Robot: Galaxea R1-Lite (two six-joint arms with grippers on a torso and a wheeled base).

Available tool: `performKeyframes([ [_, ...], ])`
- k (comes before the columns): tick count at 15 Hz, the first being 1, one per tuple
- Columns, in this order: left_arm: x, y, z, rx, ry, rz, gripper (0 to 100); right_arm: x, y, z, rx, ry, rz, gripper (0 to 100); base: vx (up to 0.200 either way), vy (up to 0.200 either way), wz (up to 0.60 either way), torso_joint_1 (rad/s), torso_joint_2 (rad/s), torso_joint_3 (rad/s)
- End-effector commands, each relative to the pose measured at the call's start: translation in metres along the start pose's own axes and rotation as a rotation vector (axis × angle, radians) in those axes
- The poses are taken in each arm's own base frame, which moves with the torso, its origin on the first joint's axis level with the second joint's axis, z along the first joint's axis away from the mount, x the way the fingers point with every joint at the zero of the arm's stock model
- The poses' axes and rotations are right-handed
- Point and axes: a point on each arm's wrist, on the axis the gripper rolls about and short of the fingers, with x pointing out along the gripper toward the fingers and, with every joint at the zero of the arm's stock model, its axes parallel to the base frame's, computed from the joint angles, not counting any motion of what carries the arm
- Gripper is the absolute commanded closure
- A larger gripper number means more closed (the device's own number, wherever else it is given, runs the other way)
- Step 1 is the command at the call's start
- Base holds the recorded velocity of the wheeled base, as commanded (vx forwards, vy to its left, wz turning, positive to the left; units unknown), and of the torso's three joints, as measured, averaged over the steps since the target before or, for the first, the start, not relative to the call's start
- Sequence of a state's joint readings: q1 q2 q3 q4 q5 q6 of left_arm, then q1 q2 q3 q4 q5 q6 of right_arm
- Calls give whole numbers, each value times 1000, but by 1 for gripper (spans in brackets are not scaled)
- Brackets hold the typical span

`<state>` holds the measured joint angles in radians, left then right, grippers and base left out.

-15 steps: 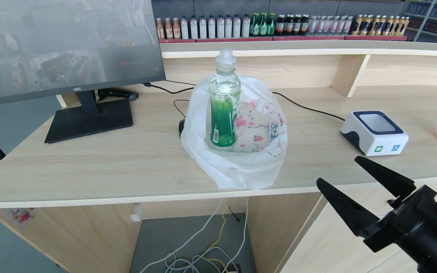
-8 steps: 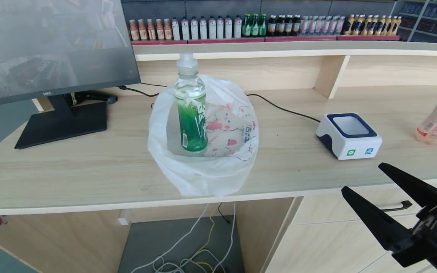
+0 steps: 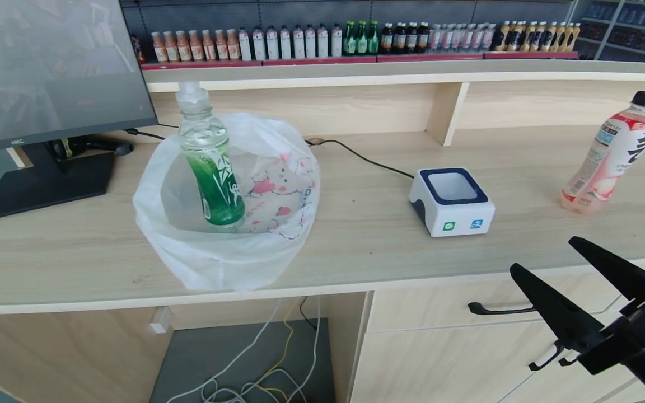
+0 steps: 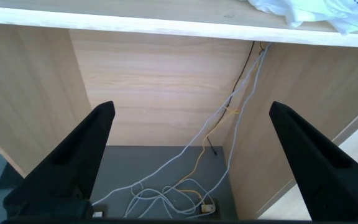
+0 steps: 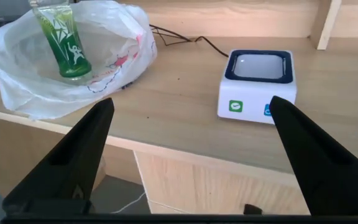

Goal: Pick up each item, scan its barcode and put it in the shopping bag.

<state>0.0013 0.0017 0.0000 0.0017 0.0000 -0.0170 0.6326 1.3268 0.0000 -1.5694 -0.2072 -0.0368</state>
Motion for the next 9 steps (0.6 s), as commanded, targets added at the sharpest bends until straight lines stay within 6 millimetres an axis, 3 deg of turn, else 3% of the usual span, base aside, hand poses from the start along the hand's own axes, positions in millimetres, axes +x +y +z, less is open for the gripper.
performKeyframes([
  [1,0,0,0,0,0,0,0,2,-1,-2,-5,9,-11,0,0,-200,0,7,7,7],
  [9,0,0,0,-3,0,0,0,11,1,-16,-29,86,-6,0,0,-200,0,4,2,1],
])
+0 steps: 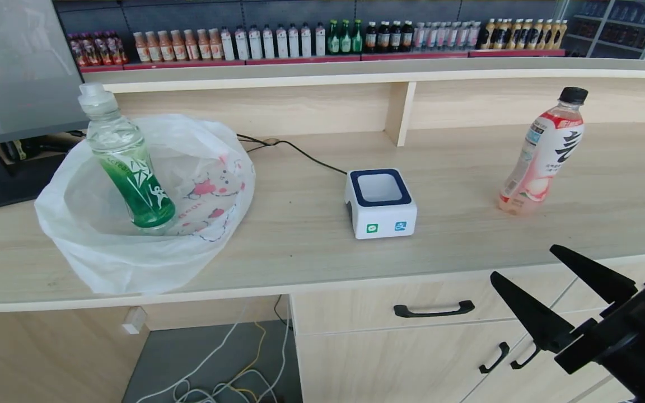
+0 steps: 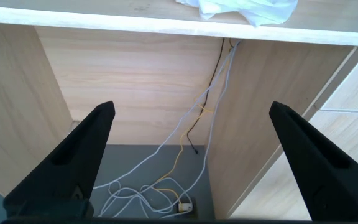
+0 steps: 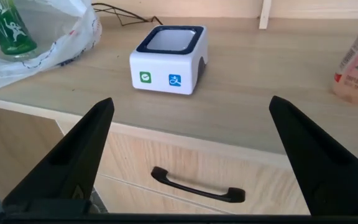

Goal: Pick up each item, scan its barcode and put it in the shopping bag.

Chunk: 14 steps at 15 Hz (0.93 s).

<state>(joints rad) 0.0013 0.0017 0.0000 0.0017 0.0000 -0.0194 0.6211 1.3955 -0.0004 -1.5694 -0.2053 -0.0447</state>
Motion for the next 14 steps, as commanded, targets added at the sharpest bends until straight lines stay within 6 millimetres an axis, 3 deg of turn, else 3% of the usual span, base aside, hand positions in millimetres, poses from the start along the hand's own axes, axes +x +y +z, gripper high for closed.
performKeyframes([
  [1,0,0,0,1,0,0,0,3,1,-4,-6,22,1,0,0,-200,0,2,2,-7],
  [11,0,0,0,-1,0,0,0,4,1,-5,-7,26,1,0,0,-200,0,1,5,5],
  [14,0,0,0,-1,0,0,0,4,1,-4,-18,23,3,0,0,0,0,0,0,0],
])
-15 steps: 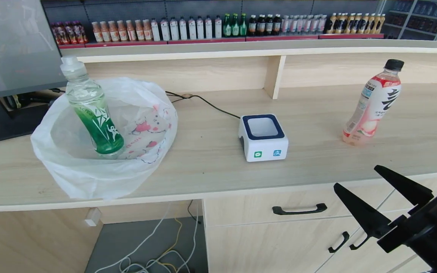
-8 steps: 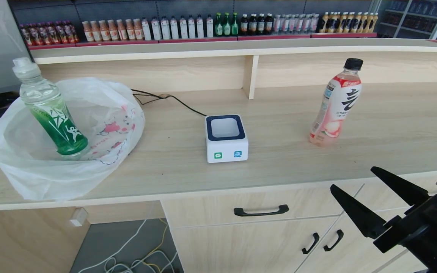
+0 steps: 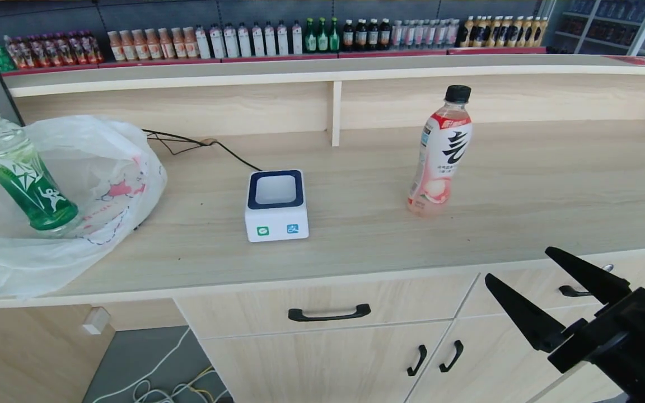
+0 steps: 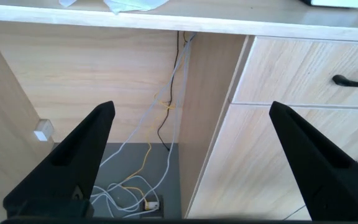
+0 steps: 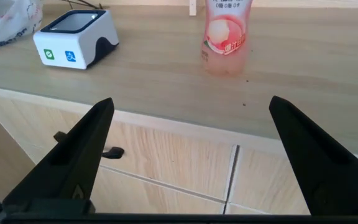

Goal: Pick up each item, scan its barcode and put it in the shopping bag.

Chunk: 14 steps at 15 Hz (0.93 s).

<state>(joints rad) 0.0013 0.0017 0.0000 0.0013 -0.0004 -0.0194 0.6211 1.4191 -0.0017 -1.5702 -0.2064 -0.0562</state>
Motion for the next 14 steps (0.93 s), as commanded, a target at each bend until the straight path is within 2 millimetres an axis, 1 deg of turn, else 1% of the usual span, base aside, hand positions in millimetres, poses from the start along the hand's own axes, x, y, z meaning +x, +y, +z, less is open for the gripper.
performKeyframes([
  [1,0,0,0,4,0,1,0,0,0,0,-2,2,3,0,0,0,0,0,0,0],
  [3,0,0,0,7,0,1,0,0,0,2,0,-10,2,0,0,0,0,0,0,0],
  [5,0,0,0,7,0,1,0,5,1,6,5,-35,-1,0,0,0,0,0,0,0],
  [8,0,0,0,7,0,1,0,22,4,6,1,-35,-1,0,0,0,0,0,0,0],
  [10,0,0,0,7,0,1,0,52,9,7,0,-54,-11,0,0,0,0,0,0,0],
  [11,0,0,0,7,0,1,0,68,8,10,2,-78,-31,0,0,0,0,0,0,0],
  [13,0,0,0,7,0,1,0,88,6,7,-35,-84,-57,0,0,0,0,0,0,0],
  [14,0,0,0,7,0,1,0,93,6,6,-40,-83,-51,0,0,0,0,0,0,0],
])
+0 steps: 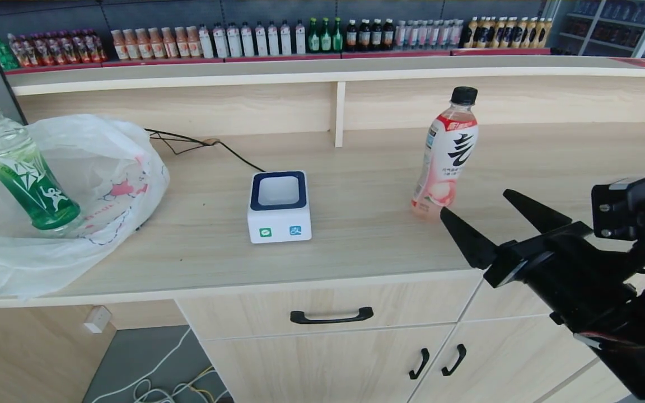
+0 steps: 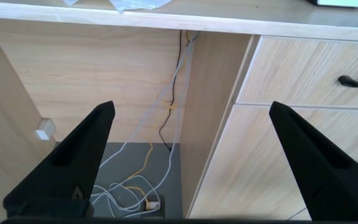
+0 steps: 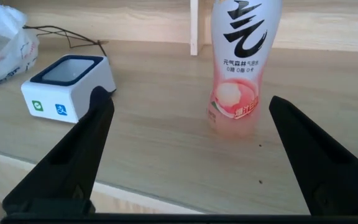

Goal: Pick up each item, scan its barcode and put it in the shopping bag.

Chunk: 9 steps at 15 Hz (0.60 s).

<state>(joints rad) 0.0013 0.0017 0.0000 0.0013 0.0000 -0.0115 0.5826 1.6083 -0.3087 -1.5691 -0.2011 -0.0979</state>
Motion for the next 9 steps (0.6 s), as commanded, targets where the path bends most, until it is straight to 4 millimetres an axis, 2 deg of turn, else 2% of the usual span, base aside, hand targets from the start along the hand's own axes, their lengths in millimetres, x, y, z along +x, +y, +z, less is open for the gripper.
performKeyframes([
  [1,0,0,0,-1,0,0,0,19,2,-13,-15,24,8,0,0,0,0,0,0,0],
  [2,0,0,0,-1,0,0,0,27,0,-14,-24,10,43,0,0,0,0,0,0,0],
  [4,0,0,0,-1,0,0,0,39,-12,-9,-53,-28,-1,0,0,0,0,0,0,0],
  [9,0,0,0,-1,0,0,0,45,-19,-11,-65,-30,-26,0,0,0,0,0,0,0],
])
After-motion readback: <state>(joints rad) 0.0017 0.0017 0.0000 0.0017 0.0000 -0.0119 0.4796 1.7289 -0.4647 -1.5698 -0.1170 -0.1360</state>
